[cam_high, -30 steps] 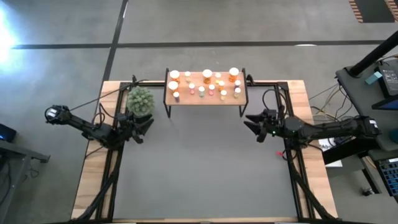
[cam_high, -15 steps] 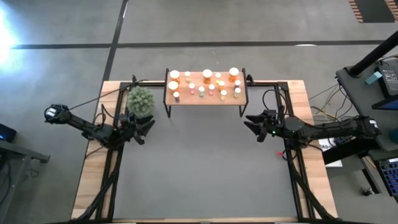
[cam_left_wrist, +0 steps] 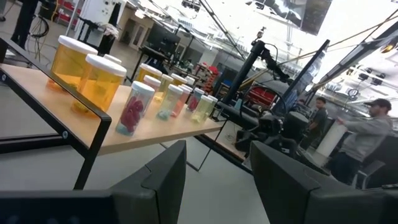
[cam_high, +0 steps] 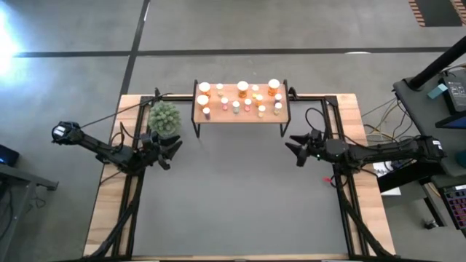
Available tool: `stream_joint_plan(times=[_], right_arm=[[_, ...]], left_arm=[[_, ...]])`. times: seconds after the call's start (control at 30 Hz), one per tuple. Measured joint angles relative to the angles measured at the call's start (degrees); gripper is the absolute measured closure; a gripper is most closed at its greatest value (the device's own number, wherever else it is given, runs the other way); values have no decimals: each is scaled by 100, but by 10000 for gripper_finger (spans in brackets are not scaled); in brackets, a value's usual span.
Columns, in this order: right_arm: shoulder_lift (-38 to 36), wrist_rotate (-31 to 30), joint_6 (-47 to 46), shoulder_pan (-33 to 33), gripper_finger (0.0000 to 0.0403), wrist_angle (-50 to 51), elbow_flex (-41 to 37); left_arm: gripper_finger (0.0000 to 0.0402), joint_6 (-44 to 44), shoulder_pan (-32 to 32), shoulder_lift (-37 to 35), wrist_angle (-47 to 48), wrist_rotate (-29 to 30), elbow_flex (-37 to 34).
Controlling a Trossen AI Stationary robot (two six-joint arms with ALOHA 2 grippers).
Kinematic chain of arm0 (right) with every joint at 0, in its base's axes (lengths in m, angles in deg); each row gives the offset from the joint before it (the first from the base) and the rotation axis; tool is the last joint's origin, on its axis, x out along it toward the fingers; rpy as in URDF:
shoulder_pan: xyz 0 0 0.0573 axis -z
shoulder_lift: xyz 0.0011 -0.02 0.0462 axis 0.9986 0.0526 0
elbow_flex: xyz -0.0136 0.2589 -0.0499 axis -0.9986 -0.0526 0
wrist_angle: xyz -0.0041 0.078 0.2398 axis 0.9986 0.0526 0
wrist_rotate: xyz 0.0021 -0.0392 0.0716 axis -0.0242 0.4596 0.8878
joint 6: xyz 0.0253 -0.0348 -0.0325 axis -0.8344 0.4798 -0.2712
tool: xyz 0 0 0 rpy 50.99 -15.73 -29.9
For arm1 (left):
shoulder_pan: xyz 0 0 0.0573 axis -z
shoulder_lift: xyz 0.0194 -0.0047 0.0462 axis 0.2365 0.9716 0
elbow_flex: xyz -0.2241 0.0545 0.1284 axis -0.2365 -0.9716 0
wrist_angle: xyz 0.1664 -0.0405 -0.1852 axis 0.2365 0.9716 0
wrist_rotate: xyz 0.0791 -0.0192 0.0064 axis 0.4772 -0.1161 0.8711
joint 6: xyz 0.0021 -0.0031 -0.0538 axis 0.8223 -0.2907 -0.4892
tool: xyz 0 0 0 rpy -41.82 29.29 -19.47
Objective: Pick and place medicine bottles onto shelf by color
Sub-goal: Return to Home Position
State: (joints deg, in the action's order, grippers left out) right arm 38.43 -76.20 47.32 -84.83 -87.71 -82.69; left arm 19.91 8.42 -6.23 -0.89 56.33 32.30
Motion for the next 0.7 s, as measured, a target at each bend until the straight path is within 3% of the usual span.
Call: stream_joint_plan(times=[0.13,0.7], right_arm=[[0,-330,1,0,179,1,0],[0,-331,2,2,179,3,-2]], left_arm=[[240,0,1,-1,-1,0,-2],[240,0,0,-3,-1,1,-4]])
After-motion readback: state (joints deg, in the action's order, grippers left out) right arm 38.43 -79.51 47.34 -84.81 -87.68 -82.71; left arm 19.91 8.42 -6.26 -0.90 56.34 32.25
